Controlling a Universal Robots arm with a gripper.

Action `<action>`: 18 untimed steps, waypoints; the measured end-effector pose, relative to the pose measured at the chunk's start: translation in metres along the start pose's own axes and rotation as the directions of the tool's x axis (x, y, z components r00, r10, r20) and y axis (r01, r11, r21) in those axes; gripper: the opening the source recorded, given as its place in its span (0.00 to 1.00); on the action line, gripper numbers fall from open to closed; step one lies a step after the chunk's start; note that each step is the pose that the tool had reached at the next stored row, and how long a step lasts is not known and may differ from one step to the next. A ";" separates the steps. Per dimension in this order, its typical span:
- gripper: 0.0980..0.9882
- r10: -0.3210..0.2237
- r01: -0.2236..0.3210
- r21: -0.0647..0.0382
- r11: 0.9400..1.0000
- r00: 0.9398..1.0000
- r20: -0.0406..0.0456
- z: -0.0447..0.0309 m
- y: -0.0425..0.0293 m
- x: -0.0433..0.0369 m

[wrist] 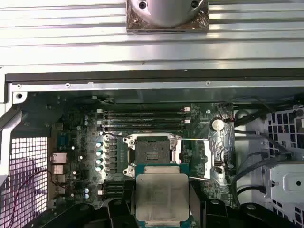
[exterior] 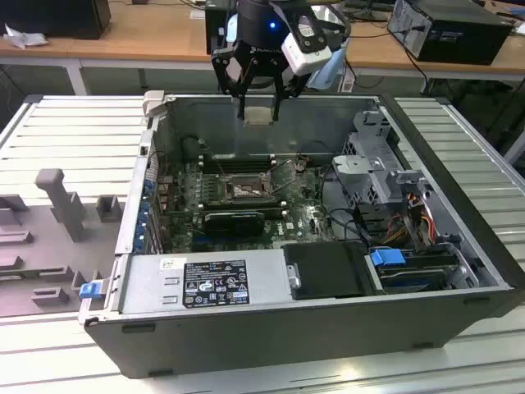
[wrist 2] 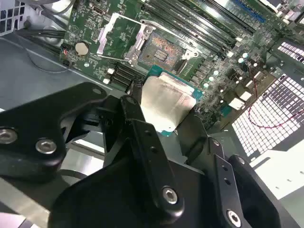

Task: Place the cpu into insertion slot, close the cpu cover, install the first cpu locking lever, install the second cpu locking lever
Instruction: 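Place the cpu into insertion slot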

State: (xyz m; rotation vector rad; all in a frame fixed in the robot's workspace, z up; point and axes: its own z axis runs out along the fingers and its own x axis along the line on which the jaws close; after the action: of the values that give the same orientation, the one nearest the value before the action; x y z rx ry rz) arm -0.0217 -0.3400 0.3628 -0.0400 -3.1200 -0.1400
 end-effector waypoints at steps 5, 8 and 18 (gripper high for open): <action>0.50 0.040 -0.040 -0.001 0.999 0.999 0.004 0.0000 0.0000 0.0000; 0.50 0.052 -0.052 -0.001 0.999 0.999 0.005 0.0000 0.0000 0.0000; 0.50 0.095 -0.095 -0.002 0.995 0.995 0.008 0.0000 0.0000 0.0000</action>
State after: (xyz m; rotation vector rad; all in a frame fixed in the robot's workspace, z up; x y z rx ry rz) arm -0.0216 -0.3400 0.3627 -0.1891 -3.1188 -0.1414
